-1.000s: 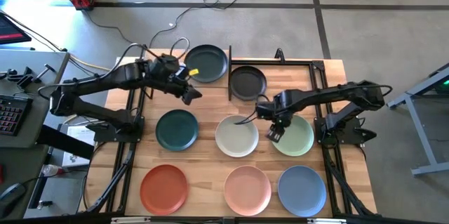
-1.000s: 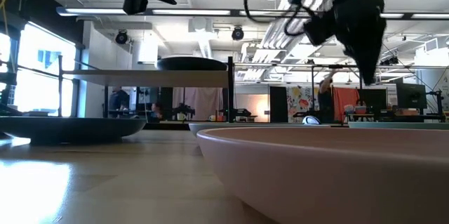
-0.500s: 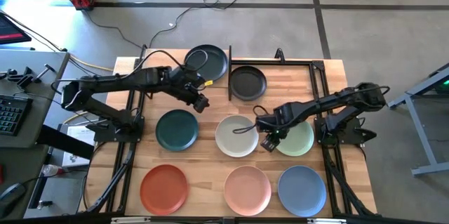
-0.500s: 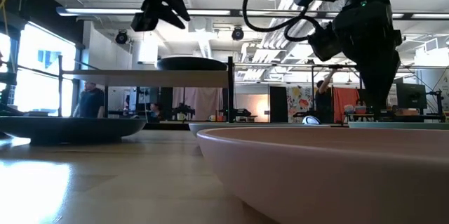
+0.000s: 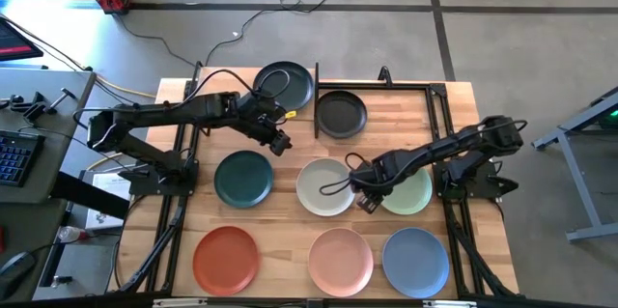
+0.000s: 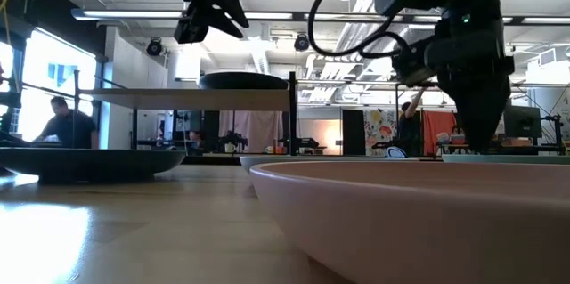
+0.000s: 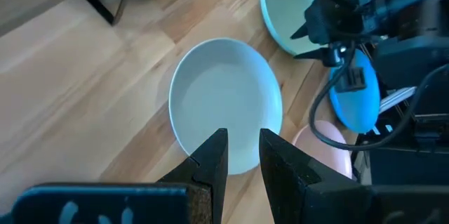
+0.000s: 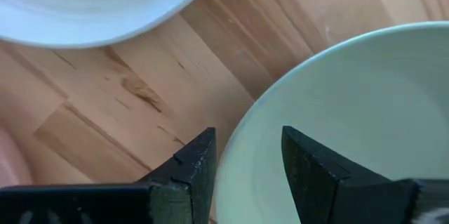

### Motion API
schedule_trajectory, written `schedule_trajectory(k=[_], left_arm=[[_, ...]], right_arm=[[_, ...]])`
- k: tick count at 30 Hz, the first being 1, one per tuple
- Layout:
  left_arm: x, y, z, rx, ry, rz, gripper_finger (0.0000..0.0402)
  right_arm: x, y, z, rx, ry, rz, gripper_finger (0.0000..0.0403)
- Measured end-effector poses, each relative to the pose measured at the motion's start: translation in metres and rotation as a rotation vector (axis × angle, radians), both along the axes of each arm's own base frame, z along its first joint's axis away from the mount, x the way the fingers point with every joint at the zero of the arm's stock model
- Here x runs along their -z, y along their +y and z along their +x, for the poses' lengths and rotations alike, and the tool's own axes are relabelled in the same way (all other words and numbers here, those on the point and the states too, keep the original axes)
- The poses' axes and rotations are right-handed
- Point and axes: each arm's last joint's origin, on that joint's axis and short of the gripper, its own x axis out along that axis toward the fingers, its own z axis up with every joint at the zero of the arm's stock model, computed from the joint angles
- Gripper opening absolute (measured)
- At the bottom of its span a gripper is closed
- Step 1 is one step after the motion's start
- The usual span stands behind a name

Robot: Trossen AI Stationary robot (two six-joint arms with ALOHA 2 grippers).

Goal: Place and stack plates onto a shelf
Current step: Stack the green plate on top of the dark blue plate on the shelf

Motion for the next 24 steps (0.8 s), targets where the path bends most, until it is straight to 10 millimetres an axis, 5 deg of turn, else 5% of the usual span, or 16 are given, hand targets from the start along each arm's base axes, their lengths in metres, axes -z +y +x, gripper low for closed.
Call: schedule_trajectory(k=[14,24], left_arm=[[0.000,0.000,0.000,0.001,0.002,-0.002,0.0071],[0.000,0.000,0.000,0.001,0.003,-0.002,0.0071]], right_arm=[[0.021,0.001,0.008,-0.002,0.044,-0.024,0.0134],[0.028,0.001,0.009,0.021,0.078,-0.030,0.0054]])
